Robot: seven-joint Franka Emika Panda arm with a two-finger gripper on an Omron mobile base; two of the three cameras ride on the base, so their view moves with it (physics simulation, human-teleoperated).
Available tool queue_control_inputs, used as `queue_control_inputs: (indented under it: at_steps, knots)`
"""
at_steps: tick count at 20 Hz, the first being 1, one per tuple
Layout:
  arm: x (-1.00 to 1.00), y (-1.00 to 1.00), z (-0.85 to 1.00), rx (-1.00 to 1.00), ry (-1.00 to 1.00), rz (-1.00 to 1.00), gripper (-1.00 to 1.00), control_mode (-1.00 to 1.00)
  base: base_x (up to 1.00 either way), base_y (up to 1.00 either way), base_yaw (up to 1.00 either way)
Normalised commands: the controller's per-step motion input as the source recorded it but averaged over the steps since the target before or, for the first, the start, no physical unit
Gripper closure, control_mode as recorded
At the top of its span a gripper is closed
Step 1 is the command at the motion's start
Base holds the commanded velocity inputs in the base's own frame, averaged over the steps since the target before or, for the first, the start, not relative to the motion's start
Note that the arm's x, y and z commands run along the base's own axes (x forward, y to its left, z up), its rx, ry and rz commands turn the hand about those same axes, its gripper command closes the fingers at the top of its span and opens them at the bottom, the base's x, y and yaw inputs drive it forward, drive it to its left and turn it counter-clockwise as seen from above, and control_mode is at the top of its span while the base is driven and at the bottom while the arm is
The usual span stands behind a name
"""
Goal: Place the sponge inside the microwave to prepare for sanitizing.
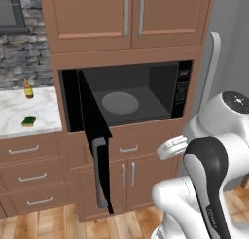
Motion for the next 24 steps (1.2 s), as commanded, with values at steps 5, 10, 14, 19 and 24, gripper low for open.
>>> queue_control_inputs:
  at_steps: [5,10,14,19,24]
  knots:
    - [0.00,0.00,0.00,0.00,0.00,0.00,-1.00,1.00,0.37,-0.04,-0.22]
    - [0.00,0.00,0.00,0.00,0.00,0.00,-1.00,1.00,0.39,0.07,-0.30]
    - [0.00,0.00,0.00,0.00,0.00,0.00,-1.00,1.00,-0.01,-0.01,-0.59]
    - [0.00,0.00,0.00,0.00,0.00,0.00,-1.00,1.00,-0.05,0.12,-0.74]
    - [0.00,0.00,0.00,0.00,0.00,0.00,-1.00,1.00,-0.22,0.20,-0.68]
